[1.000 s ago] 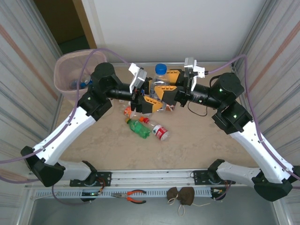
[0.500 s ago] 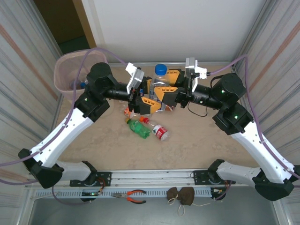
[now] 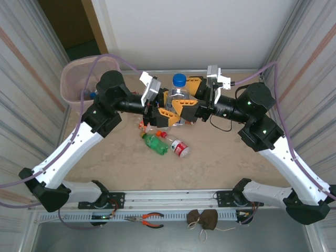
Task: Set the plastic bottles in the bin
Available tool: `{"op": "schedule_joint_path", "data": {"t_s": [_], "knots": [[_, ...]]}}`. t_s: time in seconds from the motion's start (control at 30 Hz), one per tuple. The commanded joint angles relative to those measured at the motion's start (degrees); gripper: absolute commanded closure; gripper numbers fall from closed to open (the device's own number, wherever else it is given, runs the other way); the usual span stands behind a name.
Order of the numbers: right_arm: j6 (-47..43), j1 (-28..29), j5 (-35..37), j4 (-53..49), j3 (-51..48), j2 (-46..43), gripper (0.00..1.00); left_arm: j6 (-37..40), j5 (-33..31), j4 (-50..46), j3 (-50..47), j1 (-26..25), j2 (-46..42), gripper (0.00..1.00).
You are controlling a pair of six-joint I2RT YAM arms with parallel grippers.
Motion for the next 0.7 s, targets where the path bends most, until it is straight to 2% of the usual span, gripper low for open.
{"op": "schedule_joint_path", "data": {"t_s": [0.0, 0.23, 0.5, 0.67], "knots": [[-1.97, 0.31, 3.87, -1.97, 1.34, -2.44, 0.26, 3.98, -1.65, -2.97, 2.64, -0.53, -2.68, 0.47], [-3.87, 0.37, 13.05, -5.16, -1.3, -7.79, 0.23, 7.97, -9.55, -12.35, 4.83, 0.53, -3.09, 0.46], [-6.33, 0.24, 22.53, -9.68, -2.62, -11.99, 0.23, 9.41, -29.08, -26.81, 9.86, 5.98, -2.85, 0.47], [-6.92, 0.28, 24.83, -11.51, -2.64, -12.28, 0.23, 8.71, -39.99, -36.88, 14.66, 12.22, -1.59, 0.47]]}}
